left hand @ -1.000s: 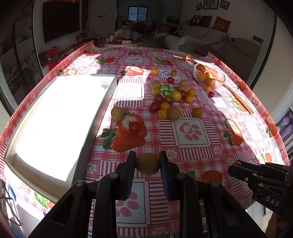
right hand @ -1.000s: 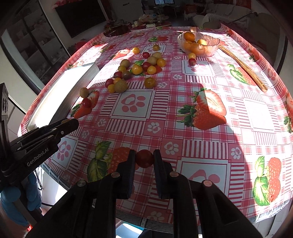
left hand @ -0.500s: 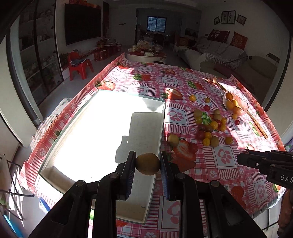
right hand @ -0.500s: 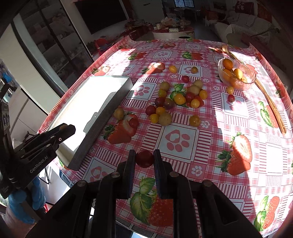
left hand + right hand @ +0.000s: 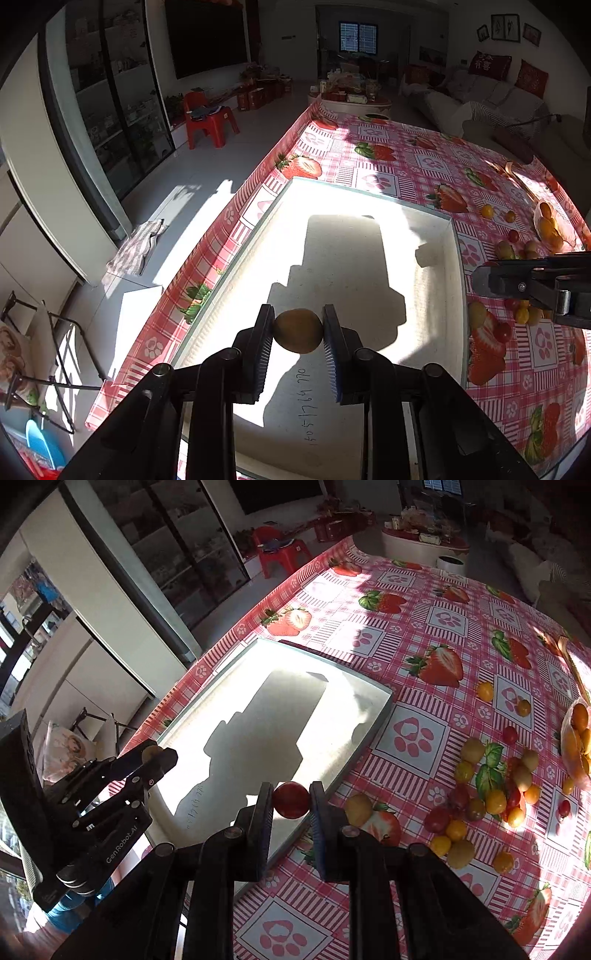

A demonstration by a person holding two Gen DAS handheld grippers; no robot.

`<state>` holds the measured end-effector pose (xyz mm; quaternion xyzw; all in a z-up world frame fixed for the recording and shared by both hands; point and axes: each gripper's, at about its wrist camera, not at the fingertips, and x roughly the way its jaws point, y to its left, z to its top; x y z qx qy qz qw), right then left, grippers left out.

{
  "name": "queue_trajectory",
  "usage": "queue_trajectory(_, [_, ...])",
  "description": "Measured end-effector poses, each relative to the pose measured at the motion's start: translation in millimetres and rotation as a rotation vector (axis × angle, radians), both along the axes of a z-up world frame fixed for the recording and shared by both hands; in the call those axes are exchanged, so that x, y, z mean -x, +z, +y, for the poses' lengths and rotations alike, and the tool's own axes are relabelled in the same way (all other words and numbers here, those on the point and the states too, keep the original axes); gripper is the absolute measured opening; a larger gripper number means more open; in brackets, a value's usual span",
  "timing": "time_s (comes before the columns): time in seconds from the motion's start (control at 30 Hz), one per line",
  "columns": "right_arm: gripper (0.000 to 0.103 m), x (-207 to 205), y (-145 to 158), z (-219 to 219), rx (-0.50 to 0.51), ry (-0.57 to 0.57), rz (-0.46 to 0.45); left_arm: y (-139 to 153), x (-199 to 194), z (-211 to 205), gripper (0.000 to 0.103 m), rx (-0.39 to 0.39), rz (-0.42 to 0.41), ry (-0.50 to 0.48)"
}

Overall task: Organize fruits
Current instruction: 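Carry both held fruits over the white tray, then open both grippers to drop the fruits into the white tray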

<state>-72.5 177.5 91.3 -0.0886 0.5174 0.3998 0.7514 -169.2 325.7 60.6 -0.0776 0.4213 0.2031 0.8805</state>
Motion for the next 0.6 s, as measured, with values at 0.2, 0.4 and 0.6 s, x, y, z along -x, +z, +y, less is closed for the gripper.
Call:
queue_trajectory(0.2, [0.021,-18.2,-40.0,35.9,0.064,0.017,0.051,-22.6,-10.4,4.8,0.028,0.004,0.052,0.011])
queue_trajectory(0.4, [0.022,-28.0,-67.9,50.2,0.108,0.024,0.073,-29.4,-13.4,3.1,0.028,-0.019,0.071,0.006])
queue_trajectory(0.6, [0.023,-24.9,-74.0,54.0,0.130,0.029,0.051,-36.0,-14.2,-2.4,0.045,-0.055,0.092,-0.006])
